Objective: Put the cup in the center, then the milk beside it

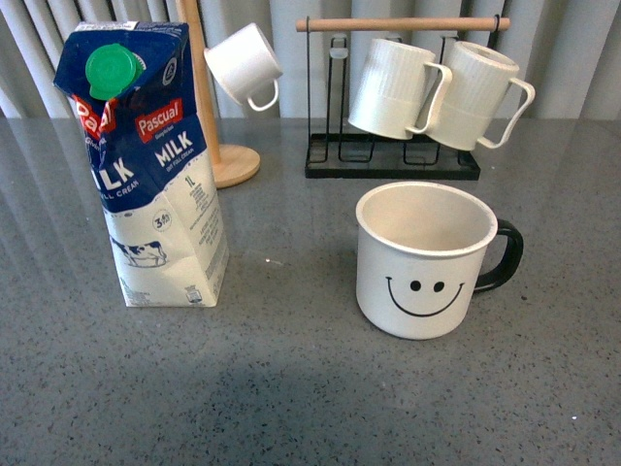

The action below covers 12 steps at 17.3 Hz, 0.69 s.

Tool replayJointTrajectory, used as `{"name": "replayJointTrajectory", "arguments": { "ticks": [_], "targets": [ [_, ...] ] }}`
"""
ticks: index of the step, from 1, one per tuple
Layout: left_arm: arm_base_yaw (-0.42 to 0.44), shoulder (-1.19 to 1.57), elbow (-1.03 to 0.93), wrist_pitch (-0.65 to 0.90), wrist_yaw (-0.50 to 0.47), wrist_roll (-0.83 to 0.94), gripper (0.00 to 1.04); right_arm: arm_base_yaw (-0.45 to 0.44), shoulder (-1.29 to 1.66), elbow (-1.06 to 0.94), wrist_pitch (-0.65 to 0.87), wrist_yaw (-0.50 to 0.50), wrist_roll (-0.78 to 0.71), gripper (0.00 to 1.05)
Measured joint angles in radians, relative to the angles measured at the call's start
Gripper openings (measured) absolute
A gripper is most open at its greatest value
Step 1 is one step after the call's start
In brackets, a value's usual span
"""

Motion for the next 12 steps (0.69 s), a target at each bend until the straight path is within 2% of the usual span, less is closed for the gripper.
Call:
{"name": "replayJointTrajectory", "arguments": {
  "ticks": [1, 11, 12],
  "targets": [
    [0.0, 0.0, 0.0, 0.0, -0.002, 0.0, 0.98, 0.0, -0.059, 0.0, -0.038, 0.005, 0.0, 0.02],
    [0.0, 0.0, 0.0, 0.0, -0.001, 0.0, 0.98, 0.0, -0.071, 0.0, -0.03, 0.005, 0.0, 0.02],
    [0.0, 0.0, 0.0, 0.0, -0.001, 0.0, 0.98, 0.0, -0.071, 0.0, -0.03, 0.005, -0.001, 0.06]
  ]
}}
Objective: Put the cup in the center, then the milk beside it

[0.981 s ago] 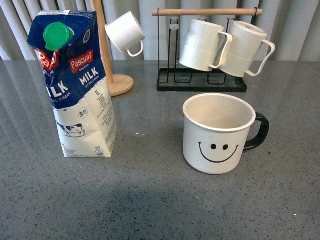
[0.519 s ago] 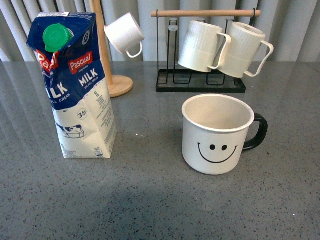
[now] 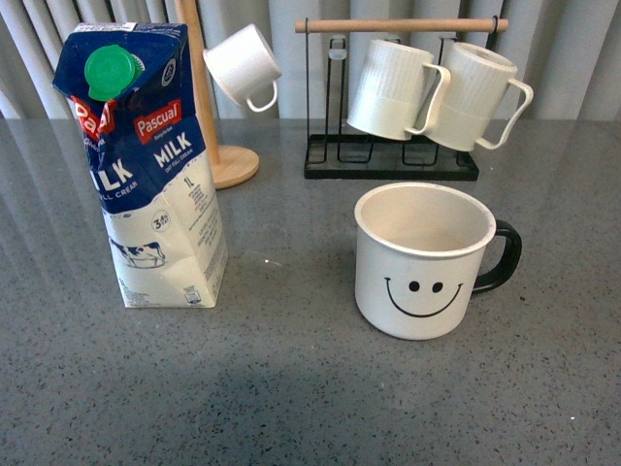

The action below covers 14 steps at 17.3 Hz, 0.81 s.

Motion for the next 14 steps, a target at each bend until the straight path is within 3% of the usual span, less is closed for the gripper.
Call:
{"name": "replayJointTrajectory", "arguments": {
  "ticks": [9, 10, 14],
  "targets": [
    [0.0, 0.0, 0.0, 0.0, 0.0, 0.0, 0.98, 0.0, 0.0, 0.0, 0.0, 0.0, 0.0, 0.96],
    [0.0, 0.0, 0.0, 0.0, 0.0, 0.0, 0.98, 0.0, 0.0, 0.0, 0.0, 0.0, 0.0, 1.0],
    [0.0, 0.0, 0.0, 0.0, 0.0, 0.0, 0.98, 0.0, 0.0, 0.0, 0.0, 0.0, 0.0, 0.98]
  ]
}}
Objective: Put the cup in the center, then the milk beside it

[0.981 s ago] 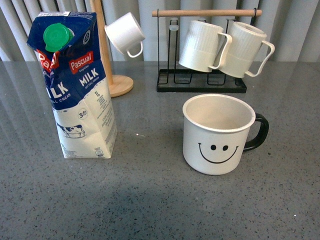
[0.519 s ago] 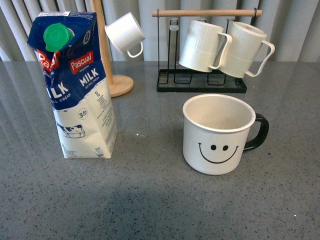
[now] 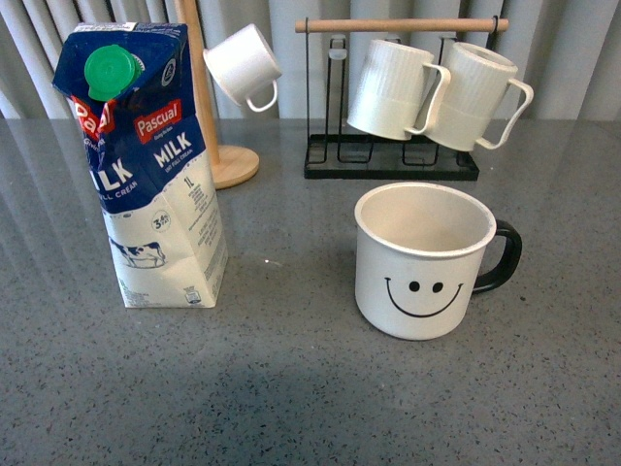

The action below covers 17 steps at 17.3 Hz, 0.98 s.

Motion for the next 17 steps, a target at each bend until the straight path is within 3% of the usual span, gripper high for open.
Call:
{"name": "replayJointTrajectory", "arguments": {
  "ticks": [3, 5, 6, 14, 17],
  "targets": [
    [0.0, 0.0, 0.0, 0.0, 0.0, 0.0, 0.98, 0.0, 0.0, 0.0, 0.0, 0.0, 0.0, 0.98],
    [-0.085, 0.175, 0.128, -0.274, -0.116, -0.025, 0.98, 0.0, 0.0, 0.0, 0.001, 0.0, -0.001, 0.98],
    [-0.11, 0.177, 0.14, -0.262, -0.126, -0.032, 0.98, 0.0, 0.0, 0.0, 0.0, 0.0, -0.001, 0.98],
    [-0.199, 0.393, 0.242, -0.008, -0.135, -0.04, 0.98, 0.0, 0.0, 0.0, 0.0, 0.0, -0.001, 0.98],
    [-0.301, 0.678, 0.323, 0.222, -0.151, -0.035, 0.98, 0.0, 0.0, 0.0, 0.001, 0.0, -0.001, 0.98]
  ]
}}
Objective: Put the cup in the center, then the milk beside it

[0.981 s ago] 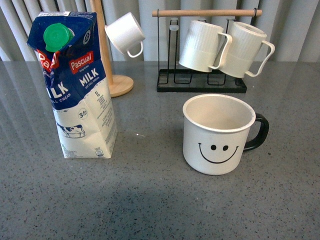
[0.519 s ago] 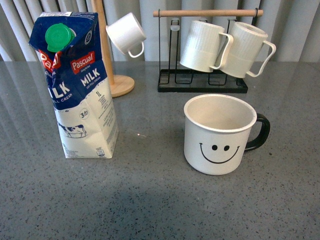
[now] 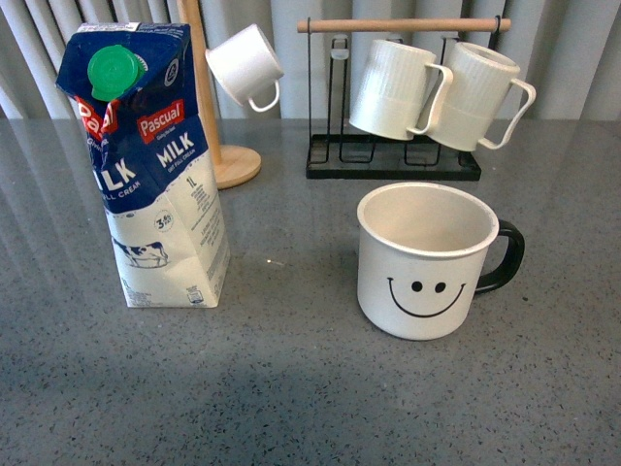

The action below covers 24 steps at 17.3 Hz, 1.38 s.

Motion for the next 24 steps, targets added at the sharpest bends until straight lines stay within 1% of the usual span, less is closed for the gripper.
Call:
{"name": "replayJointTrajectory", "arguments": {
  "ticks": [1, 2, 5, 9, 12, 15, 16, 20, 23, 24],
  "targets": [
    [-0.028, 0.097, 0.04, 0.064, -0.005, -0.003, 0.98, 0.0, 0.0, 0.0, 0.0, 0.0, 0.0, 0.98],
    [-0.039, 0.161, 0.065, 0.095, -0.003, -0.009, 0.98, 0.0, 0.0, 0.0, 0.0, 0.0, 0.0, 0.98],
    [-0.065, 0.381, 0.138, 0.157, -0.005, -0.03, 0.98, 0.0, 0.0, 0.0, 0.0, 0.0, 0.0, 0.98],
    [-0.036, 0.549, 0.229, 0.201, -0.018, -0.034, 0.98, 0.0, 0.0, 0.0, 0.0, 0.0, 0.0, 0.98],
    [-0.018, 0.668, 0.284, 0.237, -0.009, -0.08, 0.98, 0.0, 0.0, 0.0, 0.0, 0.0, 0.0, 0.98],
    [-0.016, 0.726, 0.315, 0.262, -0.005, -0.106, 0.98, 0.0, 0.0, 0.0, 0.0, 0.0, 0.0, 0.98],
    [-0.016, 0.738, 0.319, 0.264, -0.005, -0.109, 0.95, 0.0, 0.0, 0.0, 0.0, 0.0, 0.0, 0.98],
    [-0.018, 0.744, 0.32, 0.276, -0.015, -0.109, 0.55, 0.0, 0.0, 0.0, 0.0, 0.0, 0.0, 0.98],
    [-0.023, 0.745, 0.32, 0.283, -0.033, -0.097, 0.23, 0.0, 0.0, 0.0, 0.0, 0.0, 0.0, 0.98],
    [-0.024, 0.742, 0.32, 0.283, -0.039, -0.086, 0.15, 0.0, 0.0, 0.0, 0.0, 0.0, 0.0, 0.98]
  ]
}}
